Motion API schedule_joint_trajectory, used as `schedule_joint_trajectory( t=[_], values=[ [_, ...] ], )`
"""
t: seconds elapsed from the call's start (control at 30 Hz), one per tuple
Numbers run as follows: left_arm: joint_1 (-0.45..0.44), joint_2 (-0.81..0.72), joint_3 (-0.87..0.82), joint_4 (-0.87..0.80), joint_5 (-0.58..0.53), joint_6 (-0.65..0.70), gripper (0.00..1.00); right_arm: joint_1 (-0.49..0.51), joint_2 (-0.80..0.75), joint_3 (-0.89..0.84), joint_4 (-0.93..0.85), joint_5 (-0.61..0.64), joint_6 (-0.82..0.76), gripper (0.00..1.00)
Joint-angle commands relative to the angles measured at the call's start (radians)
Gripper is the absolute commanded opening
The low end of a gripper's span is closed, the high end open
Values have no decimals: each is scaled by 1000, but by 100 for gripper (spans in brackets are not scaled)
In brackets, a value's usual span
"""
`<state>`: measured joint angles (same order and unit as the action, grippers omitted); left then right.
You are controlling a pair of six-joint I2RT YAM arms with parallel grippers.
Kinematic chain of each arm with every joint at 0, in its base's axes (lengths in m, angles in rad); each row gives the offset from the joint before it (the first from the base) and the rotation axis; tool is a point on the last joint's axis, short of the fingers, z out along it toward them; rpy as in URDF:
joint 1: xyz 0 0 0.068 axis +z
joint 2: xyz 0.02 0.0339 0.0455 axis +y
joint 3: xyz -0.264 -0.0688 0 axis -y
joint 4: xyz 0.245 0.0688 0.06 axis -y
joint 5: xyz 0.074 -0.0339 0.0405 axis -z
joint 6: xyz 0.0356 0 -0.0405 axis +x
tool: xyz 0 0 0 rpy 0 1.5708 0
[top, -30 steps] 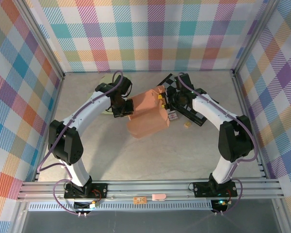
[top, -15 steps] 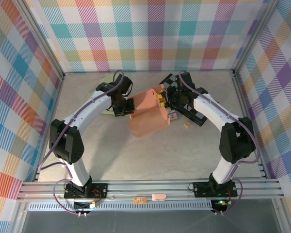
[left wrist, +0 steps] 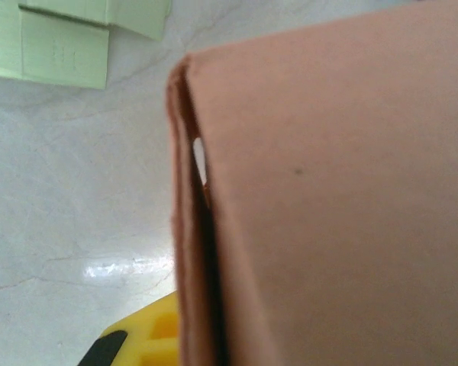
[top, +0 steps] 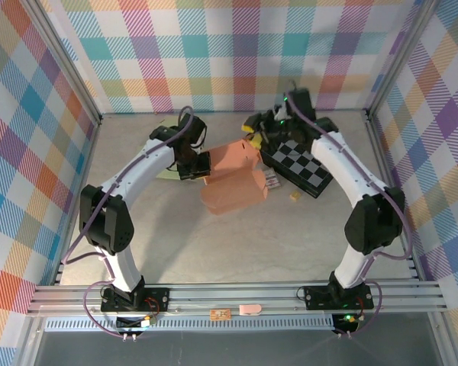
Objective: Fold the paper box
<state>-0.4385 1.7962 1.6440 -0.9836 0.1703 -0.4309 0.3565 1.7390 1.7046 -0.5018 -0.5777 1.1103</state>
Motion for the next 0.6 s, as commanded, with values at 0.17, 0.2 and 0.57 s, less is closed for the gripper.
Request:
schedule_joint_trajectory(
  t=[0.17,0.2,0.57],
  values=[
    [77,122,172,-51,187,271,0,-309,-19,73,-26,-332,-329,46],
    [84,144,196,-60,217,297,0,-324,-1,77,-33,-348,-359,44],
    [116,370,464,-133,336,402,0,-306,133,-7,-67,-406,-722,37]
  ],
)
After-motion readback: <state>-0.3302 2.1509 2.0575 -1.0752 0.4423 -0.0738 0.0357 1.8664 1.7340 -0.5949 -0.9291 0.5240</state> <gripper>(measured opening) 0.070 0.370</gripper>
